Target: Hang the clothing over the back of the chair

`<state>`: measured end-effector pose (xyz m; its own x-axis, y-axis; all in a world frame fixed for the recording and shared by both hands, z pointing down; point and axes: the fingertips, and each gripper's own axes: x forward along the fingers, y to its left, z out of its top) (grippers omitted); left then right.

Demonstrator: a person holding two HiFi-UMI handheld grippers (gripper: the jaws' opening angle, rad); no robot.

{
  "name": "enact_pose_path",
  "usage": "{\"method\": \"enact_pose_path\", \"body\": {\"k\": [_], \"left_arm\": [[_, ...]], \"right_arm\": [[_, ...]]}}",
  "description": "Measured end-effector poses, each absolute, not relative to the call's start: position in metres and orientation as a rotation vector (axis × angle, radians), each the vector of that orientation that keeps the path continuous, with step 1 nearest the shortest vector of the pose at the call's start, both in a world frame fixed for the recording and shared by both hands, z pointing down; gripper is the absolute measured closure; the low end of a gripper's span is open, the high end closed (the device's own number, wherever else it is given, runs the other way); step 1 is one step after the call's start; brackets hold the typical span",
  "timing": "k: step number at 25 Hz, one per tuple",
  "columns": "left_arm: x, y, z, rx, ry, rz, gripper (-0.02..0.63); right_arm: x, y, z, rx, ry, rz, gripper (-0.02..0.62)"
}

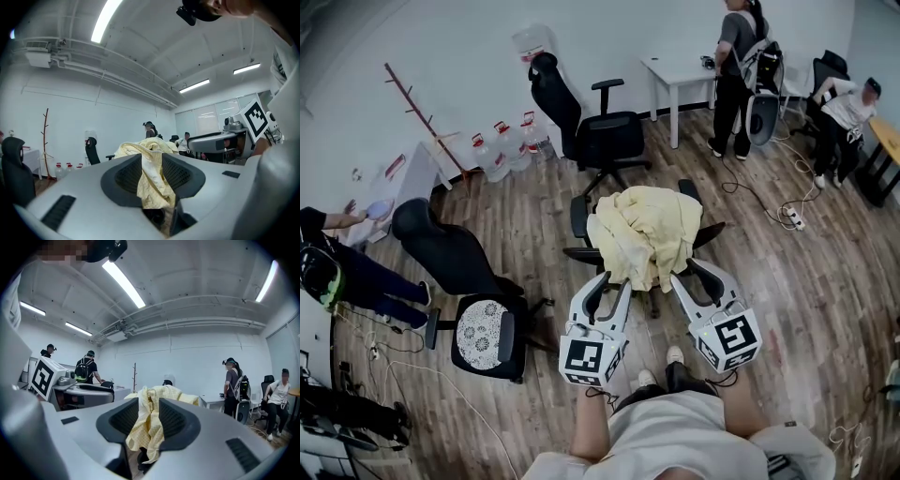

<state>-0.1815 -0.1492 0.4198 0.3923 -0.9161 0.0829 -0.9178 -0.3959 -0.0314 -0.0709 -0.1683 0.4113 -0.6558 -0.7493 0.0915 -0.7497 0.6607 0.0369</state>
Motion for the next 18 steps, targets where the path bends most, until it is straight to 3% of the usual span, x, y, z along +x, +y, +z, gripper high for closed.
{"method": "enact_pose_path", "body": {"k": [5,18], "left_arm": [[-0.178,-0.14,0.407,2.655,-1.708,0.097,0.535],[-0.172,-0.131,0.421,2.64,-1.683,0.084,0.586]], "right_arm": [[-0.076,-0.155,0.399,1.213,-2.812,-0.074,0.508],[-0.082,-0.139,0.419,1.107,-2.862,-0.036,0.571]]}}
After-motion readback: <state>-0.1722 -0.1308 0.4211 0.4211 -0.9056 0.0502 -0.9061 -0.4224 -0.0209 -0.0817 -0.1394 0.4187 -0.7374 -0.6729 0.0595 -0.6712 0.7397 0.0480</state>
